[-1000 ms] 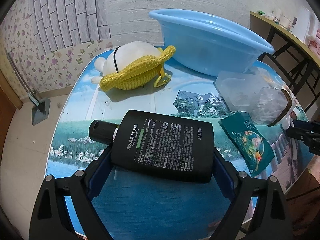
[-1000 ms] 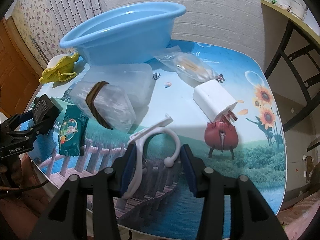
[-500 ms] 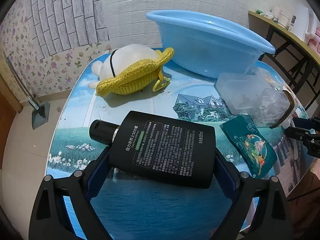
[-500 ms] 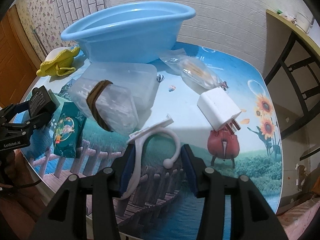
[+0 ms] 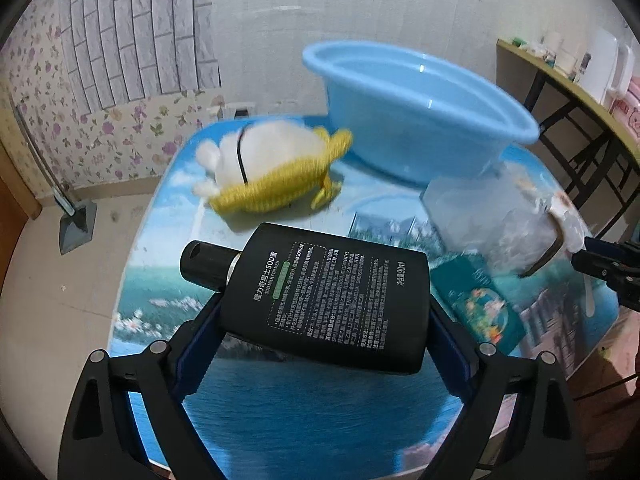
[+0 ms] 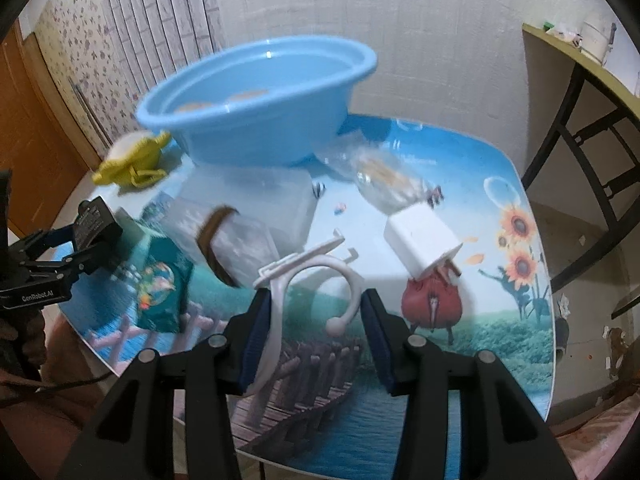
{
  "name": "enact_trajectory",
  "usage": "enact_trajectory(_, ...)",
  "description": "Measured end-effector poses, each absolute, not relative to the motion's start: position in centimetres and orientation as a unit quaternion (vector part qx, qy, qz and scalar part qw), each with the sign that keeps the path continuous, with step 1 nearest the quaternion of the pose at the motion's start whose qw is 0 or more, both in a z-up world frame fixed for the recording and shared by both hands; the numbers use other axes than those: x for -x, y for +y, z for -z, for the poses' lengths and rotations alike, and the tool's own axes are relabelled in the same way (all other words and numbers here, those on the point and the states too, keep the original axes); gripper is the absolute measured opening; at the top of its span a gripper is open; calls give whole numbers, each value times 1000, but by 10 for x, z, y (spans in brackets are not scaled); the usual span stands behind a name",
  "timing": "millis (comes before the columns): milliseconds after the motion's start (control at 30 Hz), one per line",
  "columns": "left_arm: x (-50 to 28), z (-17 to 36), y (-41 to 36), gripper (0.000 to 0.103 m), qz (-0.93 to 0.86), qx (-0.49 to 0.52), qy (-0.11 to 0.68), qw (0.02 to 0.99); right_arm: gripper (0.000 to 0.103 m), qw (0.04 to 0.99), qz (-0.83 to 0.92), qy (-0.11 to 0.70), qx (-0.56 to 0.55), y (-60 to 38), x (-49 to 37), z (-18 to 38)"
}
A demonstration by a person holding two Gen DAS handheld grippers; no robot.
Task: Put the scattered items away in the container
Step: 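Grasp the black bottle with the left tool while the right tool grasps the white cable, then carry the black bottle and white cable over the blue basin with both tools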
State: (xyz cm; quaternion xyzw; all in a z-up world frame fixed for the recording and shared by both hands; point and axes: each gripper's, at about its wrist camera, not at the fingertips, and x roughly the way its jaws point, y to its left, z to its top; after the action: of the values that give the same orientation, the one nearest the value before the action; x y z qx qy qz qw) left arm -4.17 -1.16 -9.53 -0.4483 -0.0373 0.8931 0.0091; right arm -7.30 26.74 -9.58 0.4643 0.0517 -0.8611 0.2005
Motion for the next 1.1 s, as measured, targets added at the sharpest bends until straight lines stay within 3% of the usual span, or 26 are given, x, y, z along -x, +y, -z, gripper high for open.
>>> enact_trajectory(467, 47, 22, 0, 93, -925, 377, -40, 43, 45, 262, 879, 34, -396, 249, 69, 33)
enact_trajectory(1100, 114, 7, 29, 90, -926, 368, -23, 79, 45, 282, 886, 35, -368, 230, 121, 19)
